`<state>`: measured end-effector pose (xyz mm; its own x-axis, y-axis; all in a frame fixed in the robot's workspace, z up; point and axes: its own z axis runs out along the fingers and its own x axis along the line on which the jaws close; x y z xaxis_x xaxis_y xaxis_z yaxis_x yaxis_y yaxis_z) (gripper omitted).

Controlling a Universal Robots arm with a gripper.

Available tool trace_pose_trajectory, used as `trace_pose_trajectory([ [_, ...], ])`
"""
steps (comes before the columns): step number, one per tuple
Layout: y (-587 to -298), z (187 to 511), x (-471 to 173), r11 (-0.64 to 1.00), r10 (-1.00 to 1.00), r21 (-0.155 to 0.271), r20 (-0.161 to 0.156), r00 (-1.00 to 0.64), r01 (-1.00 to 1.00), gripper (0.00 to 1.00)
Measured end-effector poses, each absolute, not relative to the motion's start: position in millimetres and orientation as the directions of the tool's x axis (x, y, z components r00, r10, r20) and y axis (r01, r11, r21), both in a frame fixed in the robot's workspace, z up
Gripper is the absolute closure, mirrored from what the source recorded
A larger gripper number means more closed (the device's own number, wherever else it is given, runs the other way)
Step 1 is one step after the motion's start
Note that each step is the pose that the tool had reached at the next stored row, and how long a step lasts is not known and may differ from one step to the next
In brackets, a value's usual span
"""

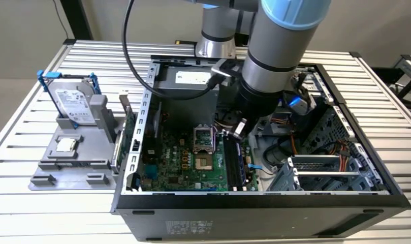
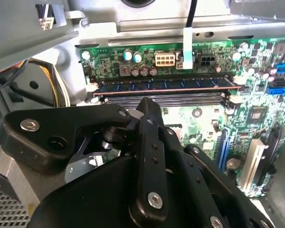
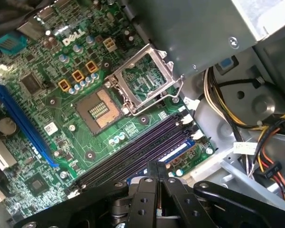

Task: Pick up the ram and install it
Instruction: 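Press down the ram until it locks into place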

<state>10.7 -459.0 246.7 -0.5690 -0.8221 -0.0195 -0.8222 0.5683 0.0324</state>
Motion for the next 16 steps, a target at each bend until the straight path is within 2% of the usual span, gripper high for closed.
trace_pose_trajectory([
  [16, -459.1, 246.7, 12.7, 0.386, -0.922, 0.031, -0.021, -0.387, -0.922, 1.0],
])
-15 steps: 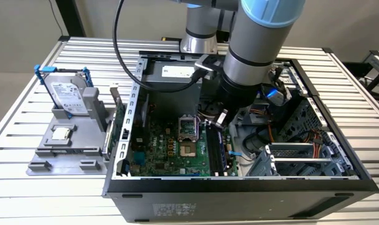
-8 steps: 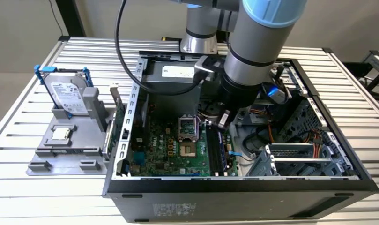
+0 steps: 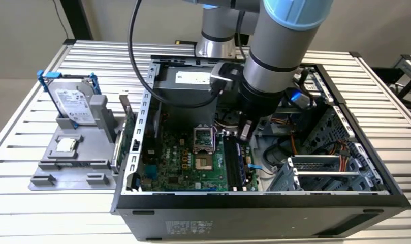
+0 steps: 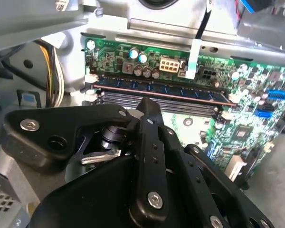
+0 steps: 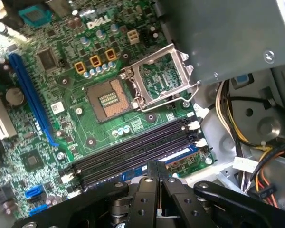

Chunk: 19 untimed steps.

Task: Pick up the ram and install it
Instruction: 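Press down the ram until it locks into place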

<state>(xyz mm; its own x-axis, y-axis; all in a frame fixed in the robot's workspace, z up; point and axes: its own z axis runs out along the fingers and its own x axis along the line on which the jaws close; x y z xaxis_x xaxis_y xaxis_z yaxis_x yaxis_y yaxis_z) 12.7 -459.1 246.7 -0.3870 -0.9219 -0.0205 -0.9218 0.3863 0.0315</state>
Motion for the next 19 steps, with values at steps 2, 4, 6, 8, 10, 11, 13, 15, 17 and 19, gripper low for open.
trace_pose_trajectory([
  [2, -459.1, 246.6, 12.7, 0.356, -0.934, 0.029, -0.021, -0.356, -0.934, 1.0],
  [4, -459.1, 246.4, 12.7, 0.322, -0.946, 0.026, -0.022, -0.322, -0.946, 1.0],
  [6, -459.1, 246.3, 12.7, 0.286, -0.958, 0.022, -0.024, -0.287, -0.958, 1.0],
  [8, -459.4, 246.1, 13.0, 0.266, -0.964, 0.021, -0.024, -0.267, -0.964, 1.0],
  [10, -459.4, 246.2, 14.5, 0.245, -0.969, 0.022, -0.024, -0.246, -0.969, 1.0],
  [11, -459.5, 246.1, 15.1, 0.236, -0.971, 0.021, -0.024, -0.237, -0.971, 1.0],
  [13, -459.8, 245.6, 15.5, 0.22, -0.975, 0.021, -0.024, -0.22, -0.975, 1.0],
  [15, -460.1, 245.1, 16.6, 0.203, -0.979, 0.021, -0.024, -0.203, -0.979, 1.0],
  [17, -460.6, 244.4, 17.4, 0.192, -0.981, 0.021, -0.024, -0.192, -0.981, 1.0],
  [19, -461.2, 242.9, 18.6, 0.178, -0.984, 0.021, -0.024, -0.178, -0.984, 1.0],
])
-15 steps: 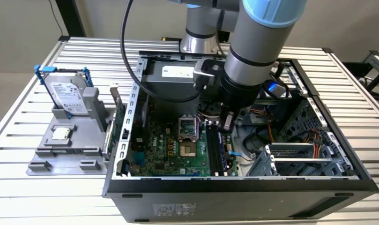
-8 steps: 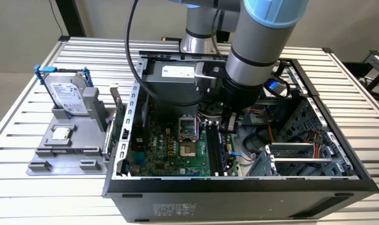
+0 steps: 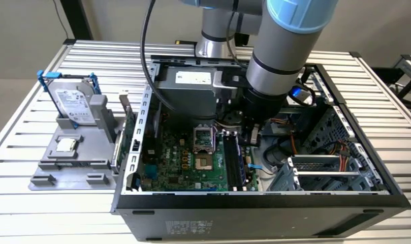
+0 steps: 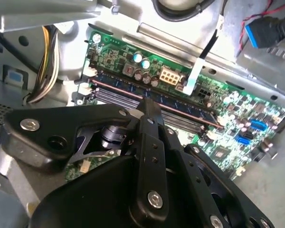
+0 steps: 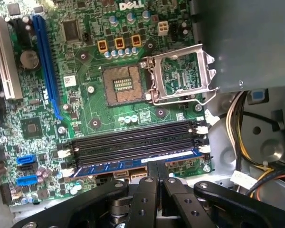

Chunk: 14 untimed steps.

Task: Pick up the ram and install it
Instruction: 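Press down the ram until it locks into place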

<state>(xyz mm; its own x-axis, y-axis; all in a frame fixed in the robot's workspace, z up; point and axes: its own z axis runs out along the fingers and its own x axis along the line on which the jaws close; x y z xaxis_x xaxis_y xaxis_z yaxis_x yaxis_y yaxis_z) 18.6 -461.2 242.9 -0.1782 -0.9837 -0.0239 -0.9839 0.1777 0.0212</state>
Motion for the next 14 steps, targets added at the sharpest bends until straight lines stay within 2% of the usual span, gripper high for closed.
trace_pose_trajectory([
  [14, -475, 238, 19, 0.095, -0.995, 0.021, -0.024, -0.096, -0.995, 1.0],
])
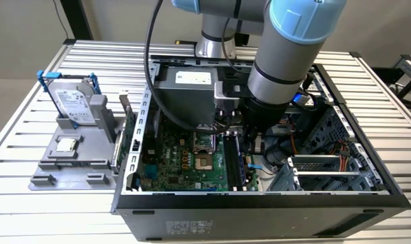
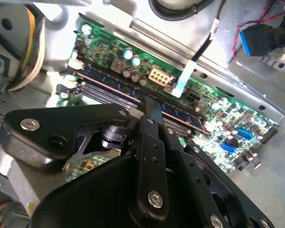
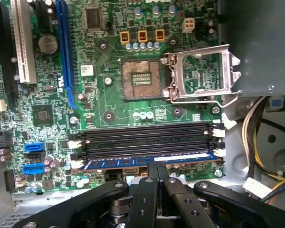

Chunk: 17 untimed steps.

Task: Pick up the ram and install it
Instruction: 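Press down the ram until it locks into place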

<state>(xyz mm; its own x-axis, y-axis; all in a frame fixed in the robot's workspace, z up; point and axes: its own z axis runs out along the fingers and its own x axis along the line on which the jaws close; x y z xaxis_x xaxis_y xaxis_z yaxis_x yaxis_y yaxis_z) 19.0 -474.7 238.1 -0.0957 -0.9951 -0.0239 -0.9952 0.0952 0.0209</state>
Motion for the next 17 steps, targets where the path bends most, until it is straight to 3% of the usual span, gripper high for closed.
trace_pose_trajectory([
  [17, -477.3, 228.4, 17.5, 0.061, -0.998, 0.014, -0.024, -0.061, -0.998, 1.0],
])
